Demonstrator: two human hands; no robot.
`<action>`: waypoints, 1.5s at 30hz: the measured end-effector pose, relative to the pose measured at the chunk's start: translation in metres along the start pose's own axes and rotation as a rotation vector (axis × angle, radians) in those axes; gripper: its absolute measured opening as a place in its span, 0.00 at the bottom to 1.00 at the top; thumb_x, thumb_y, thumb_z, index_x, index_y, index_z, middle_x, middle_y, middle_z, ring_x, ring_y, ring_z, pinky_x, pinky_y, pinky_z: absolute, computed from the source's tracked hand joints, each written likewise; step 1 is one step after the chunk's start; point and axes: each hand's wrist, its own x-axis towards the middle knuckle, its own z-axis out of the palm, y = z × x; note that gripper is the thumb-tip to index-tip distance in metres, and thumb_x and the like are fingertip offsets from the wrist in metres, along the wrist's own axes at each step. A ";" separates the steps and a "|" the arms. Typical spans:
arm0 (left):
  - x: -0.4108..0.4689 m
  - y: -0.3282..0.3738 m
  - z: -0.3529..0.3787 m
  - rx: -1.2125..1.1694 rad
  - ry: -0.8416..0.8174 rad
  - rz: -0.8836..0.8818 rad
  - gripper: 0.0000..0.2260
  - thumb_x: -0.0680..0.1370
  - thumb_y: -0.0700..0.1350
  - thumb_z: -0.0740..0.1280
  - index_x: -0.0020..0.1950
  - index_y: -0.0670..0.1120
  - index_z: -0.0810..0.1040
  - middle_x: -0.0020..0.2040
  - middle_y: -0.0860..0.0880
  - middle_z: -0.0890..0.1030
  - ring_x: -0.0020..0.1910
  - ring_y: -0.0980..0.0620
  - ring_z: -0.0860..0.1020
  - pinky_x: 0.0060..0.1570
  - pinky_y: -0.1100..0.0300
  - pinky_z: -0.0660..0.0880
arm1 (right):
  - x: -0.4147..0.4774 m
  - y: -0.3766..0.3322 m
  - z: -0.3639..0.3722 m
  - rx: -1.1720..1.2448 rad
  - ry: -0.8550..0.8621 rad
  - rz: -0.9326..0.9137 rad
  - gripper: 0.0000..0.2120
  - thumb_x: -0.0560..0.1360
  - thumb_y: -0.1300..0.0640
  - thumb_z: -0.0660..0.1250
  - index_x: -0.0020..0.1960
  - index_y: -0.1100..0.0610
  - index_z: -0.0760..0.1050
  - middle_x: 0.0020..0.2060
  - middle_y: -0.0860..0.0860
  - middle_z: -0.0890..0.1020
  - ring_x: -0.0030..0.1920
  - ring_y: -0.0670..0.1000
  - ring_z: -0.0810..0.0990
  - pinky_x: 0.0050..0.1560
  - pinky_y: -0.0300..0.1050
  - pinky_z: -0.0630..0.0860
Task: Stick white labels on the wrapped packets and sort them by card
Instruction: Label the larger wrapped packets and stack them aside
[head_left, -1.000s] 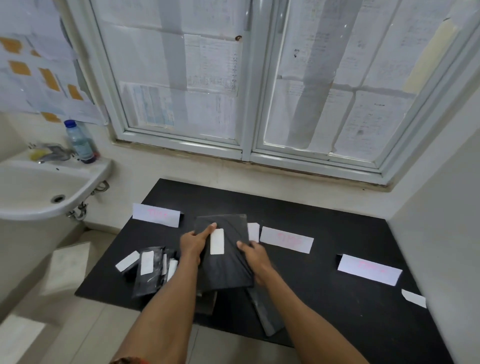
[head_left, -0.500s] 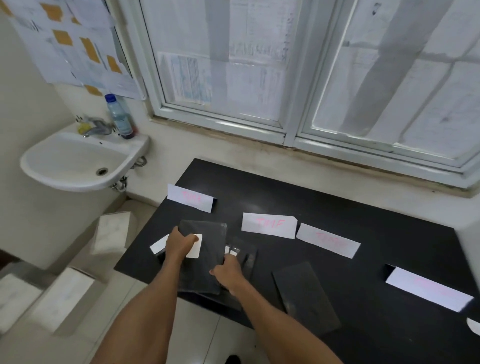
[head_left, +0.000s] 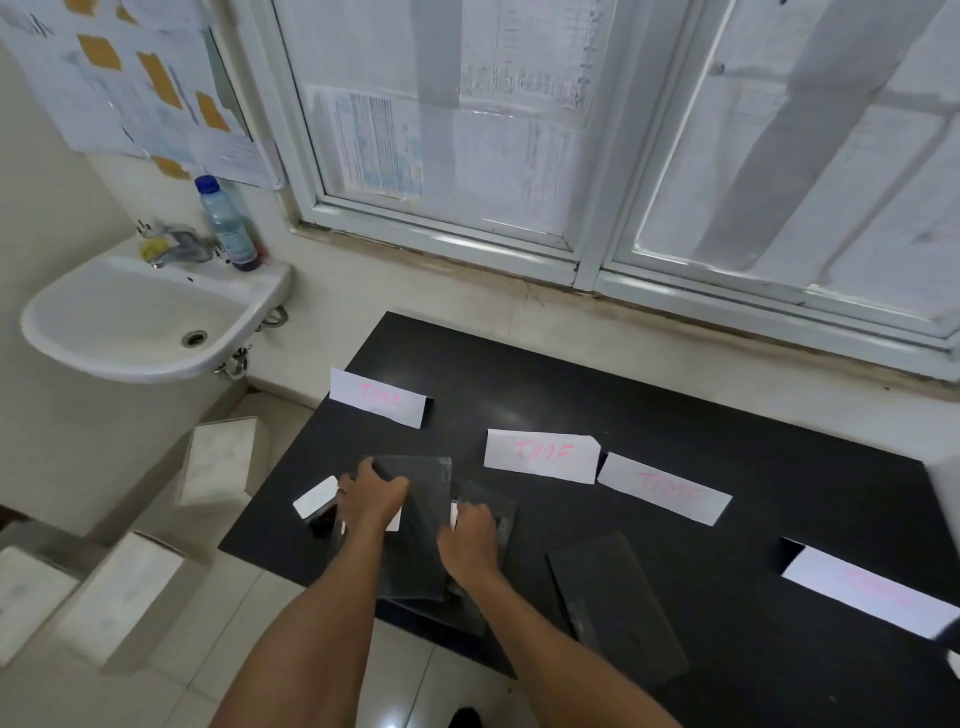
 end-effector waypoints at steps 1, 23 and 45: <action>-0.001 0.005 0.003 0.042 0.000 0.013 0.32 0.72 0.49 0.68 0.75 0.49 0.63 0.73 0.38 0.62 0.72 0.37 0.62 0.69 0.42 0.64 | 0.002 0.002 -0.006 0.005 0.021 0.002 0.10 0.72 0.61 0.63 0.51 0.61 0.78 0.53 0.57 0.78 0.56 0.58 0.76 0.57 0.46 0.72; -0.101 -0.014 0.277 -0.114 -0.403 -0.053 0.40 0.56 0.54 0.67 0.66 0.37 0.74 0.62 0.38 0.79 0.61 0.40 0.78 0.61 0.51 0.76 | -0.041 0.217 -0.175 -0.096 0.015 0.466 0.33 0.75 0.58 0.60 0.77 0.59 0.52 0.75 0.57 0.60 0.74 0.57 0.62 0.73 0.47 0.61; -0.258 0.192 0.303 -0.357 -0.896 0.166 0.20 0.75 0.27 0.61 0.63 0.42 0.74 0.54 0.42 0.81 0.53 0.42 0.79 0.54 0.45 0.78 | -0.067 0.288 -0.332 0.479 0.559 0.477 0.10 0.75 0.62 0.64 0.54 0.59 0.81 0.50 0.55 0.83 0.53 0.55 0.80 0.55 0.47 0.75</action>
